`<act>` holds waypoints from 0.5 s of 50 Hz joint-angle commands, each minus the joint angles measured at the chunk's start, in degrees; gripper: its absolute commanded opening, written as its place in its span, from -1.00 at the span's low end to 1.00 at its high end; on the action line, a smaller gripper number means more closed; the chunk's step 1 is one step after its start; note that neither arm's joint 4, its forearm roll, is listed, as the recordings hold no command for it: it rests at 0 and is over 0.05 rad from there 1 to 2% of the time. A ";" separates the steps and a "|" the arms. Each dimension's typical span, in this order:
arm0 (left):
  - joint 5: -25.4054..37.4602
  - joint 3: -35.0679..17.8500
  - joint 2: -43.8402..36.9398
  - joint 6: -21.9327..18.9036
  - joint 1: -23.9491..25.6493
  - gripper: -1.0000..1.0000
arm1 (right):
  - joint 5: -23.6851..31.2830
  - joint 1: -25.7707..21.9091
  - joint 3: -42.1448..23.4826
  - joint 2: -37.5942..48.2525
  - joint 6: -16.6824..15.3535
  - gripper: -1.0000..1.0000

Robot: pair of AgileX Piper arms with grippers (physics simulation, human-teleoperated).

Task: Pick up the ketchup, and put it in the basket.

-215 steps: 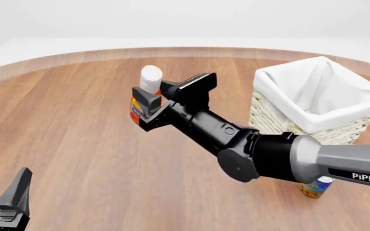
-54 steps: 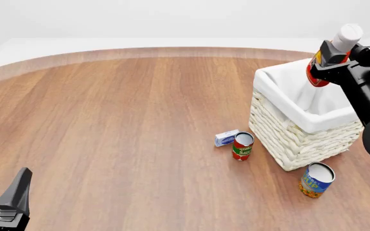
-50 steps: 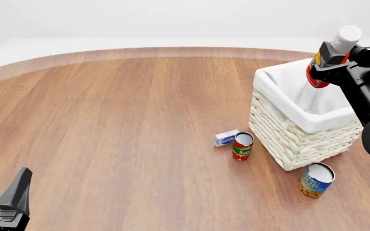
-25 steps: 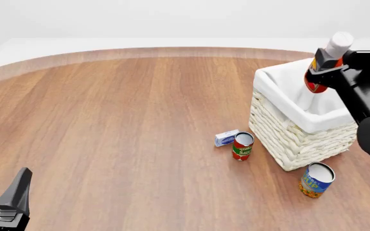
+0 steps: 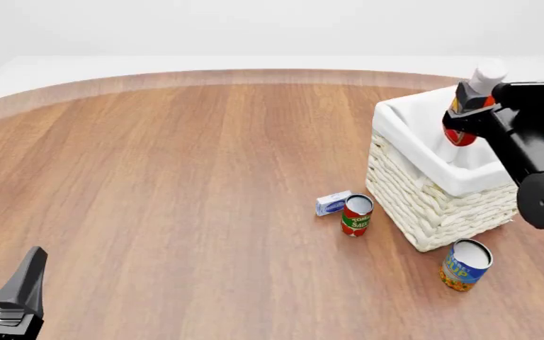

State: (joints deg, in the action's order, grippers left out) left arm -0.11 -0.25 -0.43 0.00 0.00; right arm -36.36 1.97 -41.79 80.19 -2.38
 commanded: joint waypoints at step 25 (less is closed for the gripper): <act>0.00 0.00 0.00 0.00 0.00 1.00 | 0.20 -0.20 -1.33 4.98 -0.14 -1.00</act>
State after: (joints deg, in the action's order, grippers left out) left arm -0.11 -0.25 -0.43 0.00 0.00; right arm -36.02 1.74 -42.68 84.18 -3.23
